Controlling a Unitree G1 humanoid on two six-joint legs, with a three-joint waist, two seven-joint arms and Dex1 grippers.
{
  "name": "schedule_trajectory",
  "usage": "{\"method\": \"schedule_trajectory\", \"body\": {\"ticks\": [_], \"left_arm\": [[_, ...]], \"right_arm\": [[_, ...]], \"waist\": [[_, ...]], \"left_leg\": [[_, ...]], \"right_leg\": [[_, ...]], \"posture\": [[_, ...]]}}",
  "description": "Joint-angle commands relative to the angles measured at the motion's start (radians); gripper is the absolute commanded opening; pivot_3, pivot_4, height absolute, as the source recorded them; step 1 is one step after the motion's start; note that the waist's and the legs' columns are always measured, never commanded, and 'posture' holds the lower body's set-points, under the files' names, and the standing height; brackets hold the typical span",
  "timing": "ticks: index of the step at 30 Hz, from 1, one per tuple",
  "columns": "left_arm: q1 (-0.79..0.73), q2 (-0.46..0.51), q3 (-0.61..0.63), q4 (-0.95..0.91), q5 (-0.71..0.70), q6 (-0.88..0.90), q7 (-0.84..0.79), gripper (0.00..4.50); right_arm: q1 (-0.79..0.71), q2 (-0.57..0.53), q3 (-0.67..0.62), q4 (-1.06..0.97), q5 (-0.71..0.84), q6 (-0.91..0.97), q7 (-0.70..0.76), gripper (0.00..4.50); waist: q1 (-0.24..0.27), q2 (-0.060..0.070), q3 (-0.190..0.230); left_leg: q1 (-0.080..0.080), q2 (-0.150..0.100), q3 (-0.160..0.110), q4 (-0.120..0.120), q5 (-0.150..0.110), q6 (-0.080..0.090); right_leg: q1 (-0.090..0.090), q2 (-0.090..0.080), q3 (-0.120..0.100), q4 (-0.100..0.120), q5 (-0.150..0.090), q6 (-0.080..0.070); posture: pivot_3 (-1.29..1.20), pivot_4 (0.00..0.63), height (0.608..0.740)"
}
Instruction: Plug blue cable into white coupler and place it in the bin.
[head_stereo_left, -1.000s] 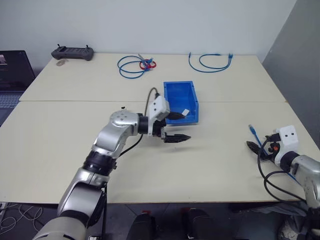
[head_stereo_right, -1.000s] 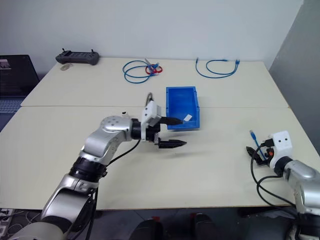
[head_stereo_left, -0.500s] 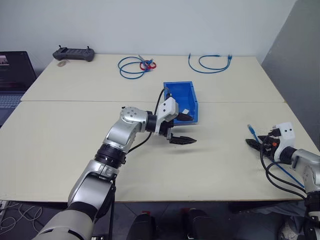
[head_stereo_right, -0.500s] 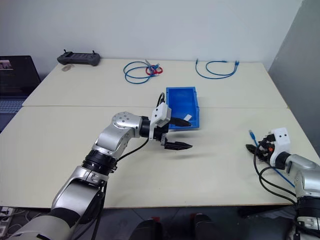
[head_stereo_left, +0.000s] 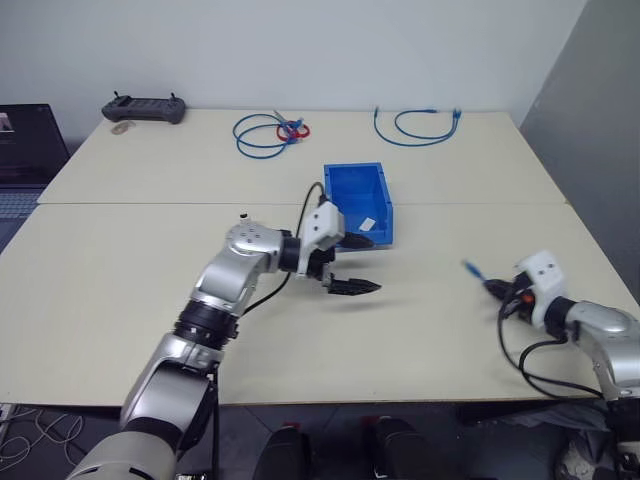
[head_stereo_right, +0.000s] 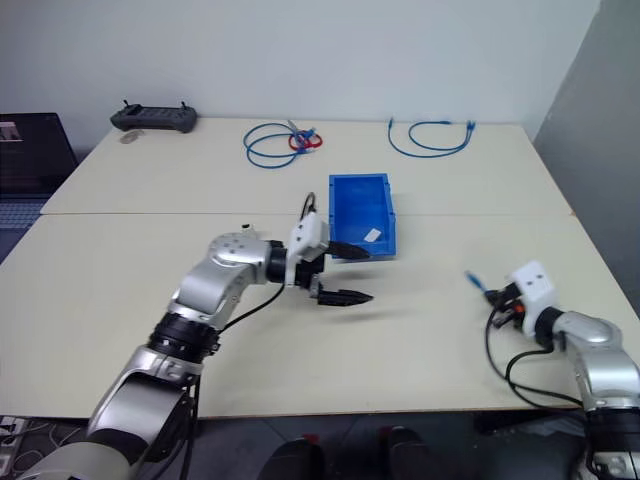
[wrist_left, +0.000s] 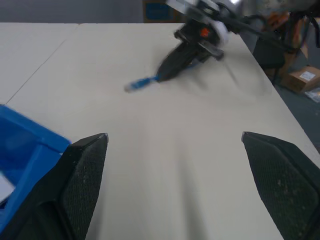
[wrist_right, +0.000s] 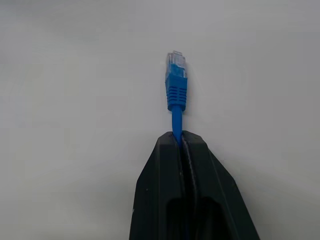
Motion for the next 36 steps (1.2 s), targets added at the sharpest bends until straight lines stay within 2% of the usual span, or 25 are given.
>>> {"method": "schedule_trajectory", "body": {"ticks": [1,4,7,9,11,14,16,17,21,25,31,36], "left_arm": [[0.134,0.134,0.156,-0.205,-0.09,0.127,0.036,4.5],[0.35,0.233,0.3,-0.399,-0.174,0.264,0.085,4.5],[0.667,0.284,0.437,-0.601,-0.221,0.329,0.126,4.5],[0.882,0.262,0.507,-0.731,-0.238,0.333,0.164,4.5],[1.029,0.216,0.54,-0.819,-0.24,0.319,0.223,4.5],[1.145,0.142,0.536,-0.872,-0.194,0.254,0.312,4.5],[1.164,0.109,0.53,-0.878,-0.185,0.235,0.359,4.5],[1.167,0.104,0.523,-0.876,-0.18,0.227,0.371,4.5],[1.128,0.123,0.505,-0.839,-0.174,0.201,0.383,4.5],[0.98,0.192,0.482,-0.725,-0.196,0.203,0.331,4.5],[0.628,0.261,0.283,-0.398,-0.117,0.104,0.158,4.5],[0.331,0.199,0.076,-0.041,-0.004,-0.069,-0.023,4.5]], "right_arm": [[-0.075,-0.004,0.112,-0.165,0.0,-0.025,0.097,0.01],[-0.195,0.074,0.217,-0.135,-0.017,-0.015,0.12,0.01],[-0.308,0.165,0.317,-0.027,-0.064,-0.036,0.136,0.01],[-0.363,0.206,0.374,0.054,-0.1,-0.065,0.16,0.01],[-0.397,0.227,0.42,0.121,-0.132,-0.084,0.184,0.01],[-0.406,0.238,0.472,0.203,-0.18,-0.148,0.204,0.01],[-0.395,0.235,0.491,0.241,-0.209,-0.195,0.208,0.48],[-0.385,0.228,0.495,0.25,-0.209,-0.21,0.223,0.55],[-0.337,0.199,0.45,0.208,-0.182,-0.205,0.231,1.6],[-0.264,0.147,0.308,0.012,-0.042,0.005,0.212,2.41],[-0.068,0.06,0.008,-0.4,0.276,0.415,0.12,2.41],[0.079,0.04,-0.183,-0.584,0.445,0.612,0.02,2.41]], "waist": [[-0.009,0.001,0.001],[-0.024,0.0,0.002],[-0.029,-0.001,0.003],[-0.017,-0.002,0.003],[0.007,-0.002,0.004],[0.04,-0.002,0.004],[0.045,-0.002,0.004],[0.045,-0.003,0.003],[0.041,-0.003,0.002],[0.045,-0.002,0.003],[0.041,0.0,0.005],[0.038,-0.001,0.004]], "left_leg": [[0.0,0.0,0.0,0.0,0.0,0.0],[0.0,0.001,-0.001,0.0,0.0,0.0],[0.001,0.002,-0.001,0.0,0.0,-0.001],[0.001,0.001,-0.001,-0.001,0.0,-0.001],[-0.001,-0.001,-0.002,0.0,0.0,-0.001],[-0.001,-0.006,-0.003,0.0,0.0,-0.001],[-0.001,-0.007,-0.002,0.001,0.0,-0.001],[0.001,-0.007,-0.002,0.001,0.0,-0.001],[0.016,-0.006,-0.001,0.0,0.0,-0.001],[0.015,-0.005,-0.002,-0.001,0.0,-0.001],[0.013,-0.004,-0.004,-0.001,0.0,-0.001],[0.013,-0.002,-0.005,-0.001,0.0,-0.001]], "right_leg": [[0.0,0.0,0.0,0.0,0.0,0.0],[0.0,-0.001,-0.001,0.001,0.0,0.0],[0.0,-0.003,-0.002,0.001,-0.001,-0.002],[0.0,-0.006,-0.004,0.0,-0.001,-0.004],[0.0,-0.009,-0.005,-0.001,-0.001,-0.007],[0.001,-0.014,-0.007,-0.002,0.001,-0.009],[0.002,-0.016,-0.007,-0.002,0.001,-0.009],[0.004,-0.016,-0.007,-0.003,0.001,-0.007],[0.015,-0.015,-0.007,-0.002,-0.006,-0.011],[0.015,-0.012,-0.007,-0.001,-0.005,-0.009],[0.014,-0.01,-0.008,0.0,-0.004,-0.008],[0.014,-0.006,-0.009,-0.001,-0.004,-0.008]], "posture": [[0.0,0.15,0.74],[0.0,0.15,0.74],[0.0,0.15,0.74],[0.0,0.15,0.74],[0.0,0.15,0.74],[0.0,0.15,0.74],[0.0,0.15,0.74],[0.0,0.15,0.74],[0.0,0.15,0.74],[0.0,0.15,0.74],[0.0,0.15,0.74],[0.0,0.15,0.74]]}}
